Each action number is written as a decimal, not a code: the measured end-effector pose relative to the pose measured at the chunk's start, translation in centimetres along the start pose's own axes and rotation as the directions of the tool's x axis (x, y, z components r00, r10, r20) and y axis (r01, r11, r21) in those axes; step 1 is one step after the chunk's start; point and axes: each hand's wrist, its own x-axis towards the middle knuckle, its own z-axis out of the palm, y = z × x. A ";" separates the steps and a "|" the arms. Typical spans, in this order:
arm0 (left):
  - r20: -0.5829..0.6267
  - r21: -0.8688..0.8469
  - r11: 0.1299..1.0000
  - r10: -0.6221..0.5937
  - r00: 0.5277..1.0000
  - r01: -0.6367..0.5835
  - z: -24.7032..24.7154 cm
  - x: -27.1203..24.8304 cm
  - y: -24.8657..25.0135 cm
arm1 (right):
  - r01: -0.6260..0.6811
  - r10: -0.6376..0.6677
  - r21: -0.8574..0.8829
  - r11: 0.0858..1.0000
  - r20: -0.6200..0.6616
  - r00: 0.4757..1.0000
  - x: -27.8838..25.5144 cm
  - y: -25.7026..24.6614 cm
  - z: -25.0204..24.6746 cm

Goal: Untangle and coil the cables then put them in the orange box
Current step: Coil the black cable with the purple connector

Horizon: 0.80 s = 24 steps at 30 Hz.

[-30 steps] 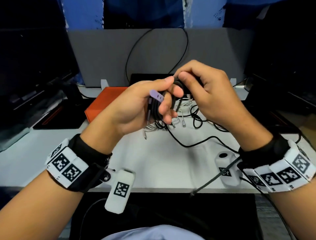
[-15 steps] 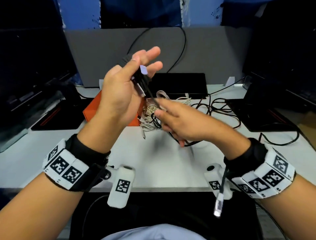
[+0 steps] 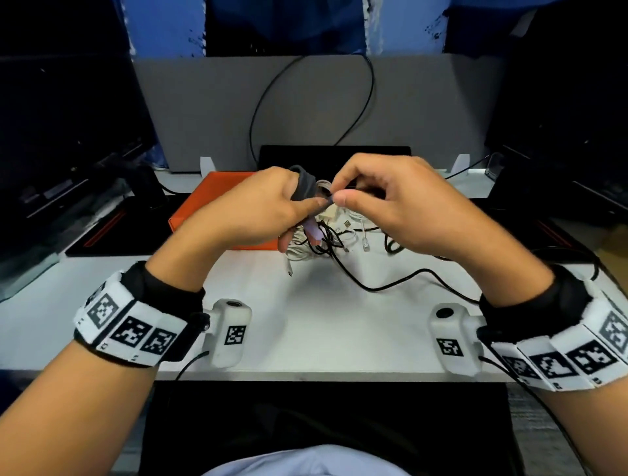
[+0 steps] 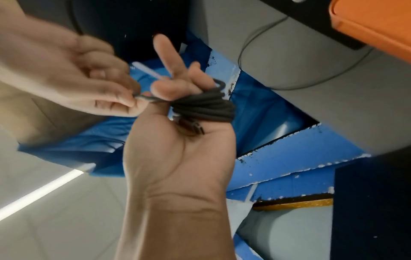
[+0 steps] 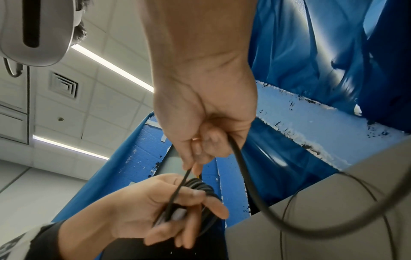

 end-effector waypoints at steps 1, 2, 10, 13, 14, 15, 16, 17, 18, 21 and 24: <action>0.064 -0.157 0.987 0.029 0.998 -0.019 -0.1 -0.3 0.1 | 0.008 -0.007 0.016 1.000 -0.025 1.000 0.1 0.2 -0.2; 0.115 -0.316 0.948 0.068 0.991 -0.028 -0.2 -0.6 0.2 | 0.015 -0.013 0.037 0.999 -0.050 0.999 0.2 0.4 -0.3; 0.239 -0.831 0.556 0.349 0.906 0.005 0.2 0.1 -1.4 | 0.069 -0.055 0.127 0.989 -0.113 0.992 0.7 2.0 0.1; 0.150 -0.885 0.464 0.384 0.911 -0.049 0.8 -0.2 -0.6 | 0.039 -0.033 0.263 0.964 -0.029 0.999 0.9 2.4 0.9; 0.126 -0.899 0.434 0.383 0.915 -0.058 0.9 -0.4 -0.3 | -0.004 0.003 0.362 0.932 0.005 1.000 0.7 2.1 1.1; 0.110 -0.913 0.403 0.384 0.917 -0.059 1.2 -0.5 0.1 | -0.045 0.035 0.462 0.886 0.029 0.999 0.6 1.8 1.3; 0.097 -0.927 0.370 0.387 0.917 -0.058 1.5 -0.5 0.5 | -0.067 0.053 0.549 0.833 0.042 0.998 0.5 1.4 1.4; 0.084 -0.939 0.340 0.383 0.920 -0.056 1.7 -0.6 0.9 | -0.076 0.064 0.603 0.794 0.040 0.997 0.5 1.1 1.4; 0.070 -0.947 0.316 0.374 0.925 -0.056 2.0 -0.7 1.3 | -0.081 0.074 0.643 0.762 0.039 0.997 0.5 0.9 1.5; 0.044 -0.965 0.257 0.369 0.928 -0.057 2.6 -0.9 2.2 | -0.057 0.061 0.684 0.727 0.018 0.998 0.7 1.0 2.0; 0.107 -0.988 0.149 0.436 0.894 0.046 2.7 -0.7 2.2 | -0.011 0.046 0.542 0.840 -0.053 0.998 0.7 1.5 2.6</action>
